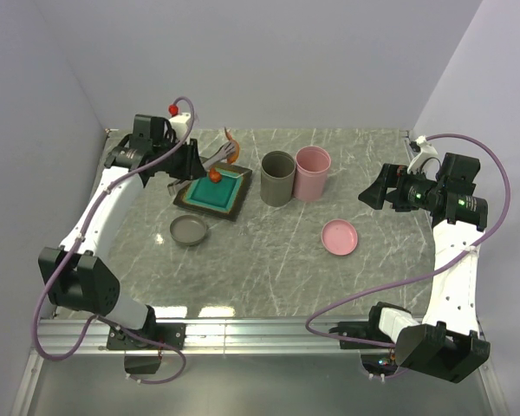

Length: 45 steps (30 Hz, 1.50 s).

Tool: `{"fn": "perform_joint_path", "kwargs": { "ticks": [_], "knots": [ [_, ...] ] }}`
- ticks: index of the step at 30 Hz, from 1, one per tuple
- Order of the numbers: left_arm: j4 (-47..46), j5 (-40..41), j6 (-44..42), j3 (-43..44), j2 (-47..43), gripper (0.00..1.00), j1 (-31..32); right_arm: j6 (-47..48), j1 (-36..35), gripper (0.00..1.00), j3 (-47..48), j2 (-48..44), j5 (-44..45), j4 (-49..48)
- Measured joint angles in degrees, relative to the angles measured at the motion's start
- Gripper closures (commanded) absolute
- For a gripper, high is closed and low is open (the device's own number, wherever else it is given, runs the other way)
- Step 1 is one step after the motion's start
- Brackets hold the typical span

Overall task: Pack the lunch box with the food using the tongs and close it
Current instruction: Place the food into the lunch box

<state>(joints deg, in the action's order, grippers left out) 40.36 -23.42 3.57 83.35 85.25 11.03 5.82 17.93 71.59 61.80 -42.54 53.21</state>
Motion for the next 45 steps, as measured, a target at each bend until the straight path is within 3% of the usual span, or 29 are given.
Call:
{"fn": "perform_joint_path", "kwargs": {
  "ticks": [16, 27, 34, 39, 45],
  "knots": [
    [-0.5, -3.6, -1.2, 5.1, 1.5, 0.97, 12.2, 0.0, 0.0, 0.00, 0.0, 0.0, 0.0, 0.0],
    [-1.5, -0.9, 0.3, 8.5, 8.9, 0.94, 14.0, 0.0, 0.0, 0.00, 0.0, 0.0, 0.0, 0.0],
    [-1.6, -0.6, 0.3, 8.7, 9.4, 0.61, 14.6, 0.0, 0.0, 0.00, 0.0, 0.0, 0.0, 0.0],
    [-1.6, 0.0, 0.1, 8.7, 9.2, 0.50, 14.6, 0.0, 0.0, 0.00, 0.0, 0.0, 0.0, 0.0],
    [-1.5, 1.4, 0.1, 8.7, 7.6, 0.48, 14.6, 0.0, 0.0, 0.00, 0.0, -0.1, 0.0, 0.0]
  ]
}}
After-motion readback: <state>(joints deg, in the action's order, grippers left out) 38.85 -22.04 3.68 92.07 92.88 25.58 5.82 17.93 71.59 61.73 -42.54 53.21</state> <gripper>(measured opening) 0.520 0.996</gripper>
